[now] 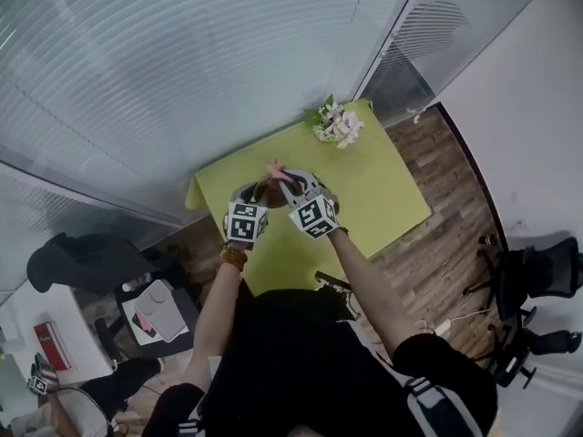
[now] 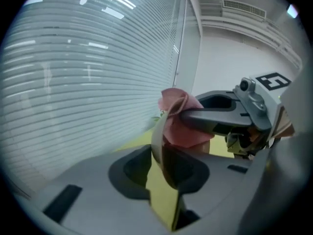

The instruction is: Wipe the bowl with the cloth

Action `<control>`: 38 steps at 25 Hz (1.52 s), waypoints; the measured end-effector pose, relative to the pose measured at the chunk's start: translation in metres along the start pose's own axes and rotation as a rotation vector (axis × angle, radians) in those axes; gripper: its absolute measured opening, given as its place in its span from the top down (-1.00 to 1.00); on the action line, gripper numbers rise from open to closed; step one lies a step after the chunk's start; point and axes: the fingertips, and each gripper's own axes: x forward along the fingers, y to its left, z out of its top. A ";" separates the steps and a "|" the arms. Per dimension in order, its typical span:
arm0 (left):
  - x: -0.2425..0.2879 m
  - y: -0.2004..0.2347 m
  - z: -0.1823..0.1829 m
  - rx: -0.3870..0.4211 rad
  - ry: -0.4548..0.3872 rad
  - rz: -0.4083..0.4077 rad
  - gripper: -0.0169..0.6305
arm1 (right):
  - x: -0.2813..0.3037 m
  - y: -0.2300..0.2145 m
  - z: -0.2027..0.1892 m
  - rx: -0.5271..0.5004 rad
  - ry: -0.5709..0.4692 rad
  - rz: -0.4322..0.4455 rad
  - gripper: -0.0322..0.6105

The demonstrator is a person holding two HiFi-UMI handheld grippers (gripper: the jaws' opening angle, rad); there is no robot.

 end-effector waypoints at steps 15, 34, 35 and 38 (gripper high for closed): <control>-0.063 -0.004 0.105 0.170 -0.253 0.056 0.81 | -0.034 -0.034 0.078 -0.026 -0.053 -0.244 0.81; -0.074 -0.008 0.121 -0.073 -0.337 -0.106 0.61 | -0.058 -0.052 0.099 0.165 -0.158 -0.276 0.84; -0.069 -0.009 0.118 0.061 -0.270 -0.039 0.53 | -0.058 -0.049 0.104 0.042 -0.135 -0.296 0.83; -0.062 -0.012 0.113 0.229 -0.158 0.071 0.62 | -0.056 -0.040 0.116 -0.253 -0.073 -0.350 0.83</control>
